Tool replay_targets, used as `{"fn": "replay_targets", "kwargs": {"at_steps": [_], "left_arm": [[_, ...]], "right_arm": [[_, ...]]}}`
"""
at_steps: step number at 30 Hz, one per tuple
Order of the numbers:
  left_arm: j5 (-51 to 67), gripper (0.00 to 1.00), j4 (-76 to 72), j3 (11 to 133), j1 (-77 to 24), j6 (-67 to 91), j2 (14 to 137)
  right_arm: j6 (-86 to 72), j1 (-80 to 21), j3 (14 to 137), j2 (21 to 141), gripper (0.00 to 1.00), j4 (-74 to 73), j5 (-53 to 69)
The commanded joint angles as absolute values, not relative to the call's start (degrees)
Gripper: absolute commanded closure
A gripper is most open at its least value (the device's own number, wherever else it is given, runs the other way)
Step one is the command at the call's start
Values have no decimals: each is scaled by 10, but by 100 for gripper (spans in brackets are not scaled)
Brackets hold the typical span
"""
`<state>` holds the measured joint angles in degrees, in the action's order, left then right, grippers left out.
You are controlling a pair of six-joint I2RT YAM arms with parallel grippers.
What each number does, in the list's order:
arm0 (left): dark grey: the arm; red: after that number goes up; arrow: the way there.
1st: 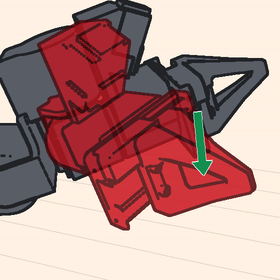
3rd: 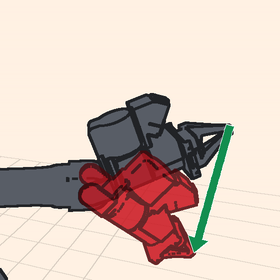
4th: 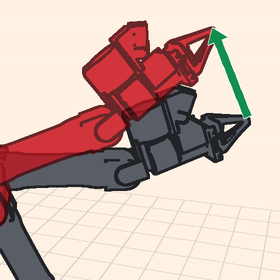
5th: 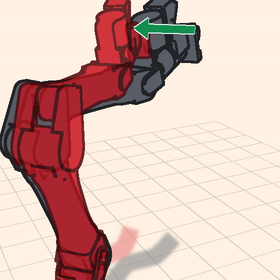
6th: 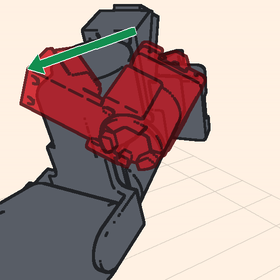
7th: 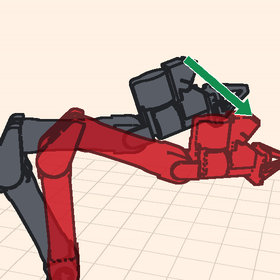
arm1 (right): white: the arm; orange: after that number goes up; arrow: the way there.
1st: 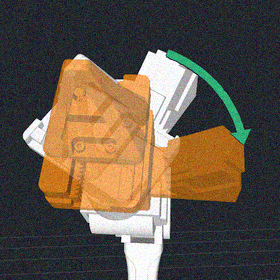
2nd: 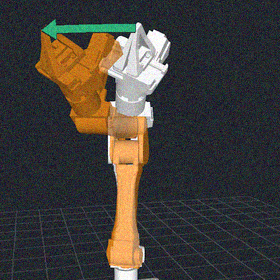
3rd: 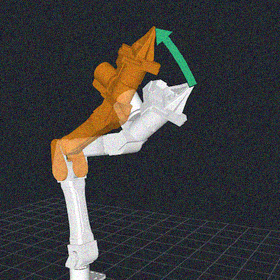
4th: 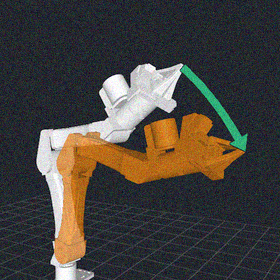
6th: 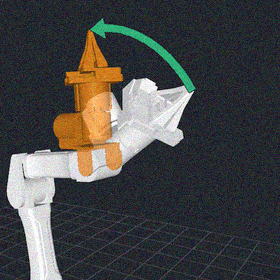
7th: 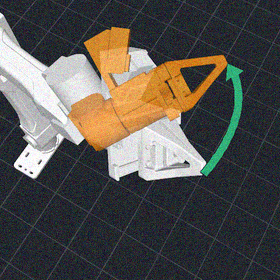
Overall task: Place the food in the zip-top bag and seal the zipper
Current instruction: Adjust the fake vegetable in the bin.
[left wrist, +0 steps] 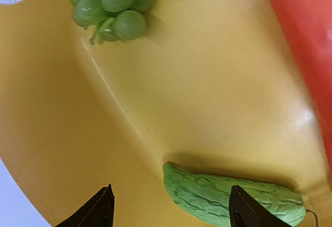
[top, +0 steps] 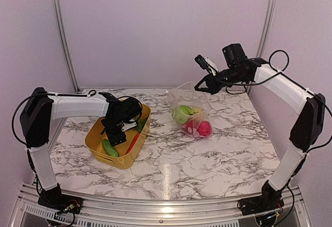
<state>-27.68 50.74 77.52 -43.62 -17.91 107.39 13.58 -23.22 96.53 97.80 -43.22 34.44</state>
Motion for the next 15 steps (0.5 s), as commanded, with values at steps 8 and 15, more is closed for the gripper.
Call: {"fn": "replay_targets", "kwargs": {"at_steps": [8, 15], "left_arm": [[-239, 21, 469, 824, -420, -140, 976], [-249, 27, 531, 812, -420, 51, 974]], "right_arm": [[143, -229, 955, 956, 100, -424, 339], [143, -229, 964, 967, 100, -425, 345]]}}
